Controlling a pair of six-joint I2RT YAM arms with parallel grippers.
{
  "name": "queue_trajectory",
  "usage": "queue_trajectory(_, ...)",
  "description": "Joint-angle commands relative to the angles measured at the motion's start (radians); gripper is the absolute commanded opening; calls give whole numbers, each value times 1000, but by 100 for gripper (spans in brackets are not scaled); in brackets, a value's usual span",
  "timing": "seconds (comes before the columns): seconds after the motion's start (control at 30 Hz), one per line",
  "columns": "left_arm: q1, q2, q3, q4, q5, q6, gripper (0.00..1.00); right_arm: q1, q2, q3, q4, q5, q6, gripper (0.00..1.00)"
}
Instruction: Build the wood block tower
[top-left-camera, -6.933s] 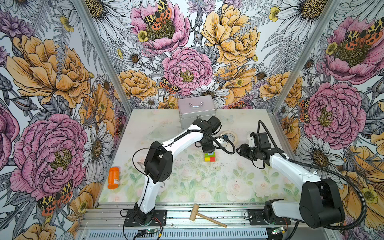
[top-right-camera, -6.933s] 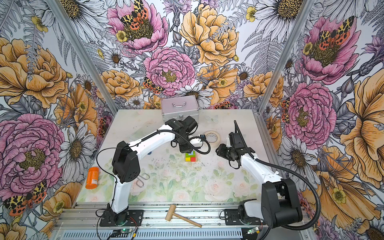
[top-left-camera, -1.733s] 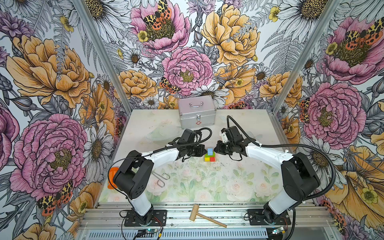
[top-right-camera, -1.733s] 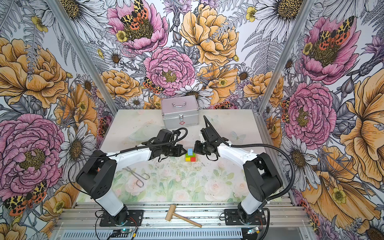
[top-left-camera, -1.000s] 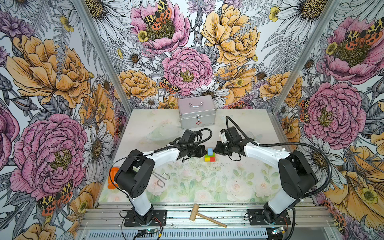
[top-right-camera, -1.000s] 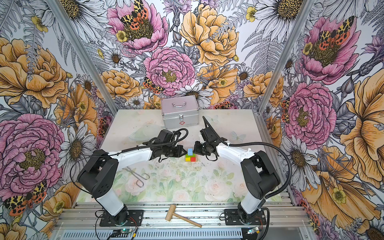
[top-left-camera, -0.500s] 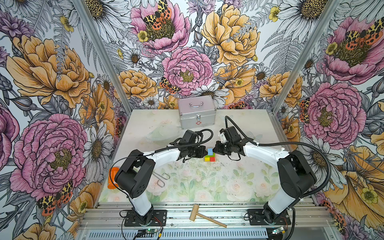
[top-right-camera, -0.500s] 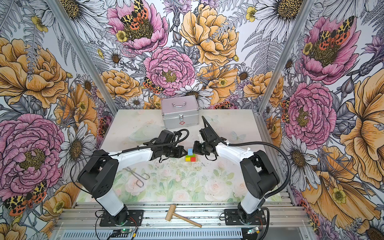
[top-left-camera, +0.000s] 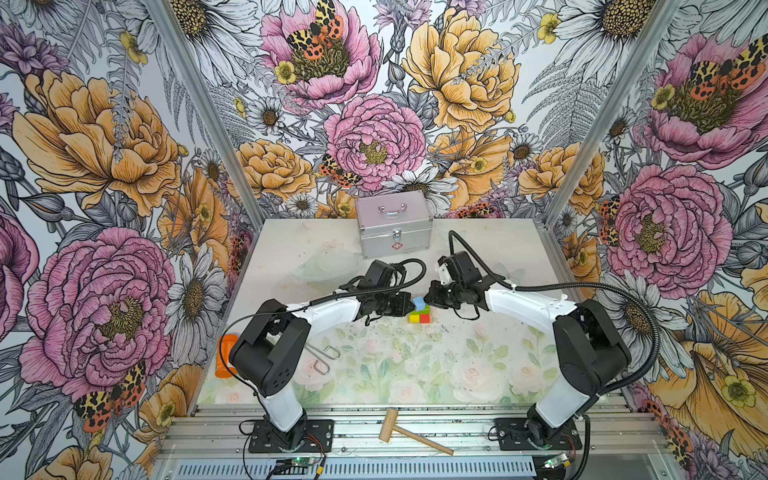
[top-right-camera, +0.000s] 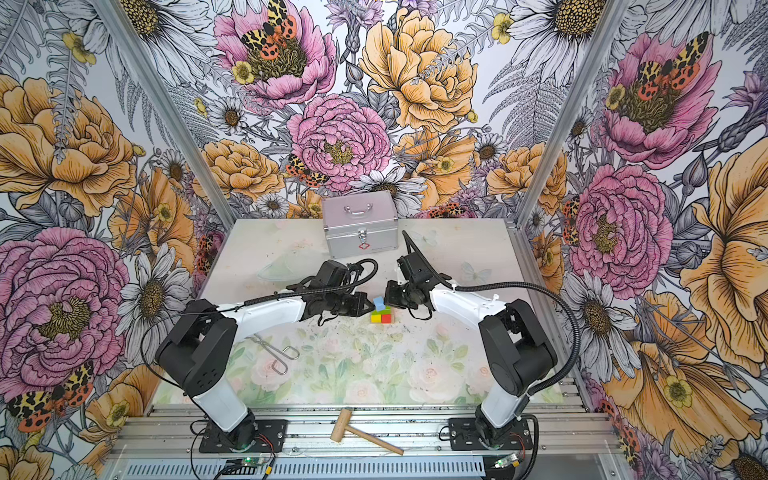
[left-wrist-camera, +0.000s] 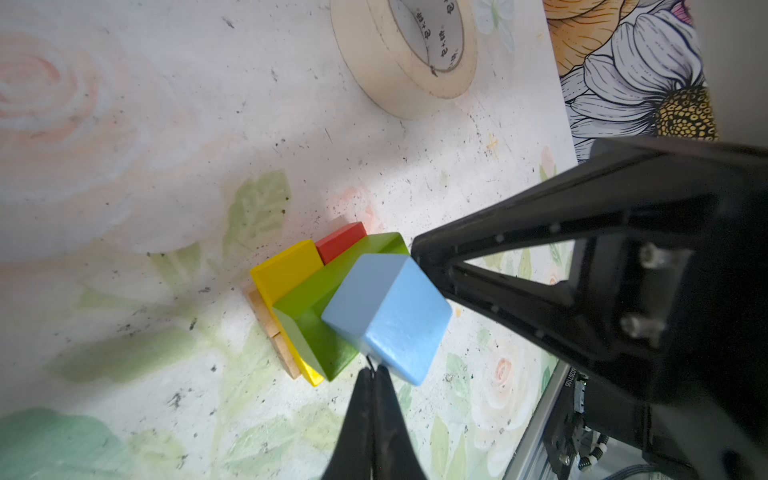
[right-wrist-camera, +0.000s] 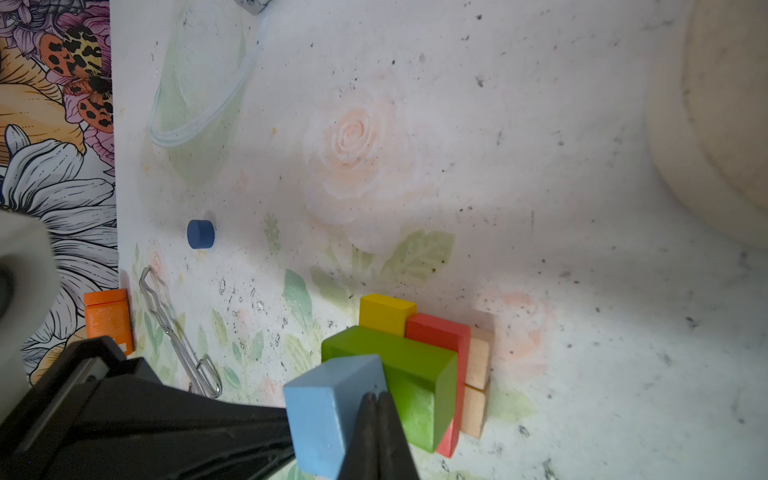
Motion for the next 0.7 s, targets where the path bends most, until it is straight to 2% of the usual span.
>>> queue_trajectory(0.0,-2,2,19,-4,-7,14,0,8,-12,-7,24,3,12,0)
queue_trajectory(0.67,1,20,38,-4,-10,13,0,7,-36,-29,23,11,15,0)
